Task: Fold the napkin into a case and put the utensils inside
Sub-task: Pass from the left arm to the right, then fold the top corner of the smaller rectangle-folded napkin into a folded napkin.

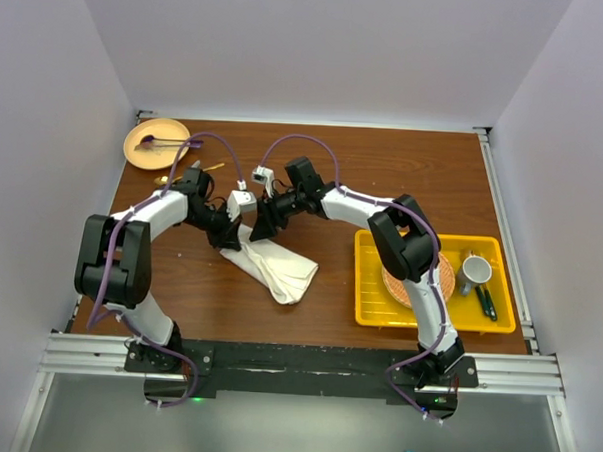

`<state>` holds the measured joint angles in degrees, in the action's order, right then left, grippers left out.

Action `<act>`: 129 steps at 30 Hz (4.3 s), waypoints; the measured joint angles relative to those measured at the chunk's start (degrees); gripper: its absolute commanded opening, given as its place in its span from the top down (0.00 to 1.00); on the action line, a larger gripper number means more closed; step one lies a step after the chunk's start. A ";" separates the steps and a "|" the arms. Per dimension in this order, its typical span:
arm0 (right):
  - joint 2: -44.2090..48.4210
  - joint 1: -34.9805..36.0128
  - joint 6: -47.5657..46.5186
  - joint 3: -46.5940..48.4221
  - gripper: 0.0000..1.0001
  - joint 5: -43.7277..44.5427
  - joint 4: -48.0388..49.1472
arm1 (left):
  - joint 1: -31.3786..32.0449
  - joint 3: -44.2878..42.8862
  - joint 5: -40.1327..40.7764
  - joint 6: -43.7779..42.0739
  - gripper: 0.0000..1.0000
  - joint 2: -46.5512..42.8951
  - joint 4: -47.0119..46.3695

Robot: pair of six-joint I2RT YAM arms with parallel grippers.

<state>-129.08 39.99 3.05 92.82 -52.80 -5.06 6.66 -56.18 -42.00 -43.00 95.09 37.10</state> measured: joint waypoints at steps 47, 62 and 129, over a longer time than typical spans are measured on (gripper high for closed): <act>9.40 4.24 5.44 -21.70 0.44 10.23 29.51 | -2.91 -6.95 -6.40 1.95 1.00 7.10 6.08; 7.63 5.73 0.31 -19.17 0.54 14.67 28.22 | -3.80 -8.35 -7.52 3.45 1.00 8.87 7.91; 0.94 1.29 14.56 -14.38 1.00 9.22 21.66 | 0.02 -5.35 -0.17 12.31 0.54 -2.60 -12.48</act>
<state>-128.14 41.28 17.61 78.43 -43.57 16.60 6.68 -61.54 -42.17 -30.70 92.49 24.62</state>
